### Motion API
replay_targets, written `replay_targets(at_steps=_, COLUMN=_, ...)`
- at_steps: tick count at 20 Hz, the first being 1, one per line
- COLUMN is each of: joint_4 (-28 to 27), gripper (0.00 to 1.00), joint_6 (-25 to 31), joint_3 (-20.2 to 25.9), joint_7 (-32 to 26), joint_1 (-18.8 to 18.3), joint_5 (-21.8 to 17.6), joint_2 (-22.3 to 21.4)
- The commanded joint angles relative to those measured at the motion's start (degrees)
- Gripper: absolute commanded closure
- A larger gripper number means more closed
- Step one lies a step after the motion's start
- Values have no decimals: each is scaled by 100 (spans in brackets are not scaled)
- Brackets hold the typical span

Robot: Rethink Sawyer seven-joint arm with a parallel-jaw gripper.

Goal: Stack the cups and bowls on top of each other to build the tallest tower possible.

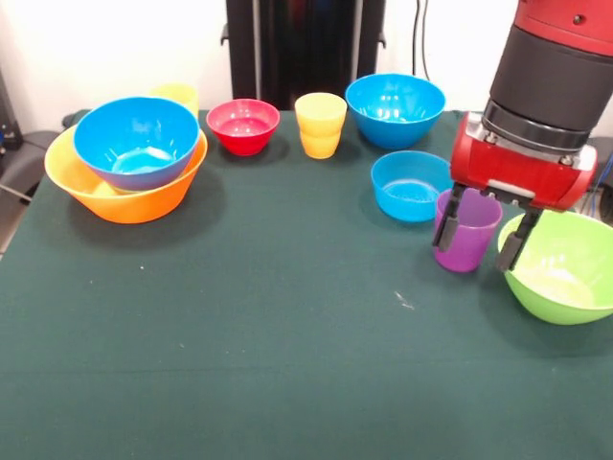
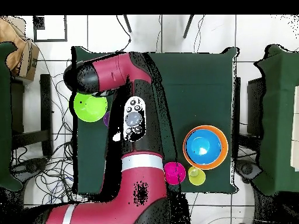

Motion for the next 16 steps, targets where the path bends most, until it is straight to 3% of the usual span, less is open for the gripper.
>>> replay_targets(at_steps=1, joint_4=-54, gripper=0, joint_6=416, joint_3=72, joint_7=390, joint_1=104, joint_5=81, joint_2=307)
replay_targets(at_steps=16, joint_4=-27, gripper=0, joint_6=187, joint_3=-192, joint_7=547, joint_1=336, joint_5=183, joint_2=406)
